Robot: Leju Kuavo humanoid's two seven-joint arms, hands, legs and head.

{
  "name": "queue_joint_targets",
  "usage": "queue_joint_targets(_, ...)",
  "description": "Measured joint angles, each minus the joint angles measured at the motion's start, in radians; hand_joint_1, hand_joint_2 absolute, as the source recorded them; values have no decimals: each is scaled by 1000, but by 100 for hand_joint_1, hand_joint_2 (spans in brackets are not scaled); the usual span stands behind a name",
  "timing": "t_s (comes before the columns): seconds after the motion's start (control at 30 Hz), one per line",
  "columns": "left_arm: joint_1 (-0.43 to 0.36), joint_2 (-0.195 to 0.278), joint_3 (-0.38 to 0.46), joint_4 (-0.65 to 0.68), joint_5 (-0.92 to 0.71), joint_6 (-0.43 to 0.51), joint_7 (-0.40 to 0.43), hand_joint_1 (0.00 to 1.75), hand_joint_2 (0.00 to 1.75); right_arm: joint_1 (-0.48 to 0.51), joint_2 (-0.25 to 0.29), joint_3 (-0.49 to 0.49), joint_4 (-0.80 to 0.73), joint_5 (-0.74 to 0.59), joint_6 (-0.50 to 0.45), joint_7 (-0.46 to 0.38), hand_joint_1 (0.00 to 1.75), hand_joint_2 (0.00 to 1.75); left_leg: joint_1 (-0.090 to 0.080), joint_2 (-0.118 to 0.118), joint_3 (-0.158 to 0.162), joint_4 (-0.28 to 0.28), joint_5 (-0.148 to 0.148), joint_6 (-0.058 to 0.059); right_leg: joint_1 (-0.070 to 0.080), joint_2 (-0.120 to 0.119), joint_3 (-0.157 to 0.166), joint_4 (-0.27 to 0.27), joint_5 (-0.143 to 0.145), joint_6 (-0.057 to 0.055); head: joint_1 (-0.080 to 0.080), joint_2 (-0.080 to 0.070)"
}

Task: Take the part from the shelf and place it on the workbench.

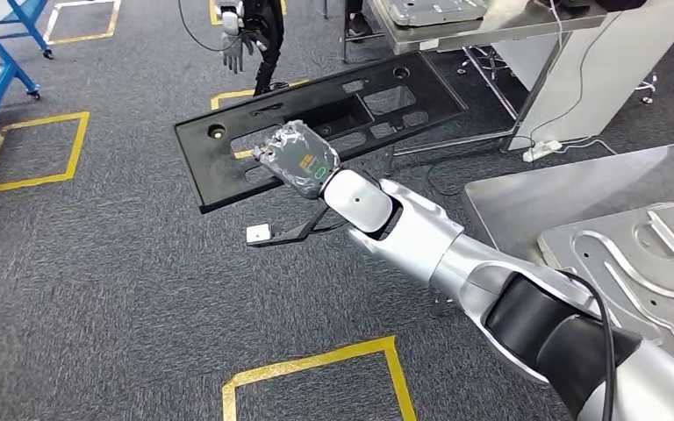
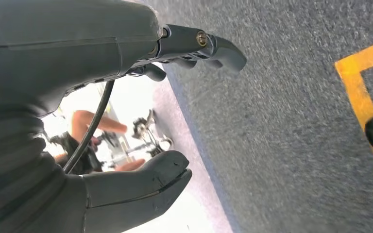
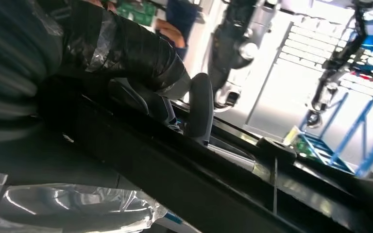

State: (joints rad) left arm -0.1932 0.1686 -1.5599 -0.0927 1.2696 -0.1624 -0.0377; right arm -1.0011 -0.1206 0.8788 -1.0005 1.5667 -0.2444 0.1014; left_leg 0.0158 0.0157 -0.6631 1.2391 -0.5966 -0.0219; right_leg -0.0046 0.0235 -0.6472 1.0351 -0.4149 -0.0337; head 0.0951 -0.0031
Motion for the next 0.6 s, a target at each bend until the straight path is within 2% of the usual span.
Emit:
queue_joint_targets(0.03, 2, 0, 0, 0, -2, 0, 0, 0, 175, 1, 1, 0, 1, 0, 1, 0, 175, 175, 0, -7, -32, 57, -15, 1, 3, 14, 0, 1, 0, -1, 0, 0)
queue_joint_targets(0.07, 3, 0, 0, 0, -4, -1, 0, 0, 175, 3, 2, 1, 2, 0, 1, 0, 175, 175, -1, -10, -48, 78, -9, 4, 6, 27, 1, 1, 0, -2, 0, 0)
queue_joint_targets(0.1, 3, 0, 0, 0, -7, -1, 0, 0, 175, 3, 2, 1, 3, 0, 2, 0, 175, 175, -2, -13, -44, 56, 18, 8, 8, 41, 2, 2, 0, -2, 0, 0)
queue_joint_targets(0.13, 3, 0, 0, 0, -9, -1, 0, 0, 175, 3, 2, 1, 4, 0, 2, 1, 175, 175, -3, -21, -22, -2, 59, 14, 9, 55, 3, 3, -1, -2, 0, 0)
queue_joint_targets(0.2, 3, 3, 0, 0, -10, -1, 0, 0, 175, 1, 3, 1, 5, 0, 3, 2, 175, 175, -3, -72, 35, -142, 128, 28, 8, 80, 3, 5, 0, 0, 1, 0)
queue_joint_targets(0.23, 3, 5, 0, 0, -11, 0, 0, 0, 175, 0, 4, 2, 5, 0, 3, 2, 175, 175, -3, -94, 55, -186, 144, 33, 6, 93, 0, 5, 2, 3, 0, 0)
queue_joint_targets(0.27, 2, 6, 0, 0, -12, 0, -1, 0, 175, 0, 4, 2, 6, 0, 4, 2, 175, 175, -4, -109, 64, -208, 147, 37, 3, 106, -4, 4, 4, 9, 0, 0)
queue_joint_targets(0.33, 0, 7, 0, 0, -15, 0, -1, 0, 175, 1, 4, 2, 7, 0, 8, 2, 175, 175, -4, -90, 72, -224, 150, 41, -2, 134, -10, -1, 12, 24, 0, 0)
queue_joint_targets(0.37, -2, 7, 0, 0, -17, 1, -2, 0, 175, 1, 3, 2, 7, 0, 9, 2, 175, 175, -3, -76, 78, -235, 155, 44, 0, 126, -14, 1, 9, 30, 0, 0)
queue_joint_targets(0.4, -3, 7, 0, 0, -19, 2, -2, 0, 175, 0, 2, 2, 7, 0, 10, 2, 175, 175, -2, -62, 84, -248, 161, 48, 4, 100, -22, 16, -3, 33, 1, 0)
queue_joint_targets(0.47, -3, 6, -1, 0, -20, 2, -4, 0, 175, -3, 1, 2, 8, 0, 10, 2, 175, 175, -3, -32, 92, -262, 168, 55, 9, 24, -64, 108, -58, 38, 1, 0)
queue_joint_targets(0.5, -2, 6, -1, 0, -20, 2, -4, 0, 175, -3, 0, 3, 8, 0, 10, 2, 175, 175, -5, -18, 92, -262, 167, 56, 6, 0, -97, 178, -92, 41, 1, 0)
queue_joint_targets(0.53, -1, 6, -1, 0, -20, 2, -4, 0, 175, -1, 0, 4, 8, 0, 11, 2, 175, 175, -6, -2, 92, -261, 165, 56, 2, -11, -128, 242, -116, 46, 1, 0)
queue_joint_targets(0.57, -1, 6, -1, 0, -20, 2, -4, 0, 175, 2, 0, 5, 9, 0, 11, 2, 175, 175, -5, 12, 92, -260, 163, 55, -3, -16, -145, 277, -123, 50, 1, 0)
queue_joint_targets(0.6, -1, 5, -1, 0, -20, 2, -4, 0, 175, 5, 0, 6, 9, 0, 11, 2, 175, 175, -5, 27, 92, -257, 161, 53, -8, -19, -144, 277, -114, 54, 1, 0)
